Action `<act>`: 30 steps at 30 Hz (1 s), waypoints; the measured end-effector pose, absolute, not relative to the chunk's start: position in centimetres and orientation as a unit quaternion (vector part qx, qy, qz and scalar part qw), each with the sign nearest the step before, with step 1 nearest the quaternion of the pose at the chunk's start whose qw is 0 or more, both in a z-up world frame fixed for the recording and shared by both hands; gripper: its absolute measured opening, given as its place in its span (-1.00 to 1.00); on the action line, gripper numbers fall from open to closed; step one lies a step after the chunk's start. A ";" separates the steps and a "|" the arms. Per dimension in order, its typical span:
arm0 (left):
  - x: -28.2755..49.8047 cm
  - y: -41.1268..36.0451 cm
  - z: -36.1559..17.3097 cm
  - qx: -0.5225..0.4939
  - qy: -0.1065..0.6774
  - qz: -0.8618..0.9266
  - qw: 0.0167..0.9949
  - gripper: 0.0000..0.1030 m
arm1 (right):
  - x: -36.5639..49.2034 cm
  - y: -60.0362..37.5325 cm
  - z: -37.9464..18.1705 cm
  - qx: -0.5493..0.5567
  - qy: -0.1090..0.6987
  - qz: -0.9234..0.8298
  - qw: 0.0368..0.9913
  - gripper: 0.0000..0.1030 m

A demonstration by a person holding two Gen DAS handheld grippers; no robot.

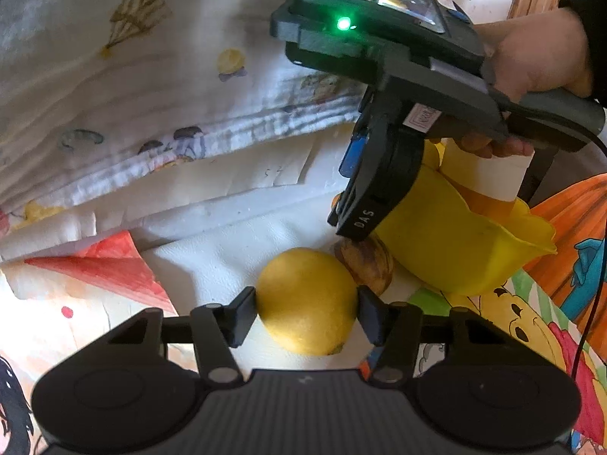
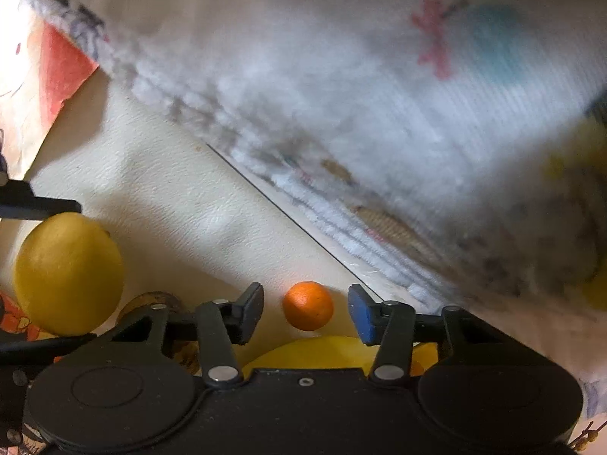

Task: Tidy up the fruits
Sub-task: 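Close the left tool on the lemon while the right tool grasps the small orange fruit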

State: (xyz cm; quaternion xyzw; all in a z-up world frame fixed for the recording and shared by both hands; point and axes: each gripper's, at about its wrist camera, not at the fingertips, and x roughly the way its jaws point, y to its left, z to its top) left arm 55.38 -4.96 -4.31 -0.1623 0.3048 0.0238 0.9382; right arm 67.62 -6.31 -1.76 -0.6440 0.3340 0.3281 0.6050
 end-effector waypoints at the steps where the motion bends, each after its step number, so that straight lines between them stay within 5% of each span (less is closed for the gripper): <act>1: 55.4 -5.0 -4.3 -0.161 0.305 0.025 0.938 0.18 | 67.2 -6.4 -2.3 -0.645 0.333 0.327 0.605 -0.12; 14: 55.2 -5.0 -3.9 -0.175 0.312 0.043 0.933 0.16 | 65.8 -7.8 -4.4 -0.648 0.316 0.329 0.610 -0.51; 16: 55.1 -4.9 -3.9 -0.175 0.315 0.048 0.932 0.16 | 65.6 -7.9 -4.5 -0.649 0.315 0.331 0.608 -0.48; 20: 55.0 -4.7 -3.8 -0.179 0.317 0.053 0.930 0.16 | 65.4 -7.8 -4.6 -0.644 0.332 0.336 0.601 -0.11; 30: 54.1 -4.5 -3.8 -0.189 0.316 0.059 0.928 0.16 | 64.1 -8.1 -7.2 -0.706 0.287 0.308 0.569 -0.08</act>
